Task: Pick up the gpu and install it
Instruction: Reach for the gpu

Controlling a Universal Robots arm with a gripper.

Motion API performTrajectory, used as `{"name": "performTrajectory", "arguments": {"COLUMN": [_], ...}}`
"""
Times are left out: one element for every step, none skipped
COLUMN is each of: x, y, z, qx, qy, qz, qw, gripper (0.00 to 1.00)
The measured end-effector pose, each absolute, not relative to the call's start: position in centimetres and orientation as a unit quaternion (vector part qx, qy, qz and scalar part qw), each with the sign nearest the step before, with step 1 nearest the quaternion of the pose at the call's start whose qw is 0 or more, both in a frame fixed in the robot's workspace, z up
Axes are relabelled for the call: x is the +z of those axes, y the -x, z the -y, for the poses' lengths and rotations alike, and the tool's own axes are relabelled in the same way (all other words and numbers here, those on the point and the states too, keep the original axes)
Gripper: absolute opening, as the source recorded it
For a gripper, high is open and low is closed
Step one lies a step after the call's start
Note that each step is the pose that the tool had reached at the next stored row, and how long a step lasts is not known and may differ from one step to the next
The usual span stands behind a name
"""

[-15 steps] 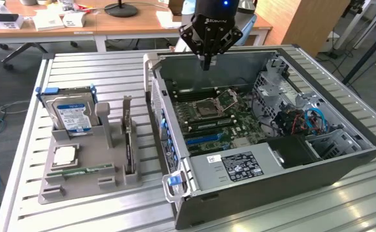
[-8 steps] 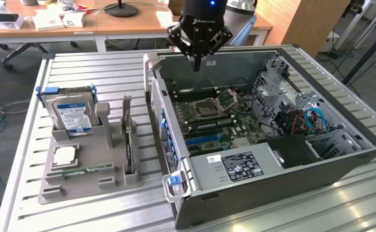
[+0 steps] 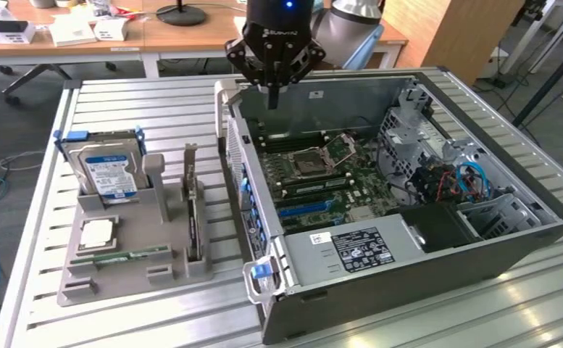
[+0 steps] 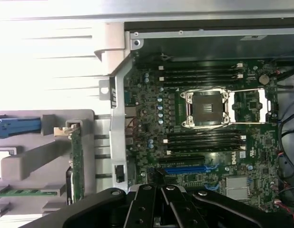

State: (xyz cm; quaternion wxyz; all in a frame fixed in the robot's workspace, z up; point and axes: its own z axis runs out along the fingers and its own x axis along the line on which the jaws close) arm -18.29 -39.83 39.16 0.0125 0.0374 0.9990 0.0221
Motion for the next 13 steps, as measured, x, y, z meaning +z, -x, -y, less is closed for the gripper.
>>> {"name": "performTrajectory", "arguments": {"x": [39.2, 39.1, 39.1, 39.1, 39.1, 39.1, 39.1, 39.1, 39.1, 39.0, 39.0, 39.0, 39.0], "y": [18.7, 19.0, 19.4, 19.8, 20.2, 20.6, 20.9, 21.3, 21.7, 22.1, 22.4, 22.8, 23.1], "z": [39.8, 39.8, 39.8, 39.8, 39.8, 39.8, 39.8, 39.8, 39.8, 39.8, 39.8, 39.8, 39.8], "qx": [0.022, 0.022, 0.022, 0.022, 0.022, 0.022, 0.022, 0.022, 0.022, 0.022, 0.022, 0.022, 0.022], "qy": [-0.037, -0.037, -0.037, -0.037, -0.037, -0.037, -0.037, -0.037, -0.037, -0.037, -0.037, -0.037, -0.037], "qz": [-0.999, -0.999, -0.999, -0.999, -0.999, -0.999, -0.999, -0.999, -0.999, -0.999, -0.999, -0.999, -0.999], "qw": [0.012, 0.013, 0.013, 0.012, 0.012, 0.013, 0.012, 0.012, 0.012, 0.012, 0.012, 0.012, 0.012], "gripper": [0.10, 0.10, 0.10, 0.10, 0.10, 0.10, 0.10, 0.10, 0.10, 0.10, 0.10, 0.10, 0.10]}}
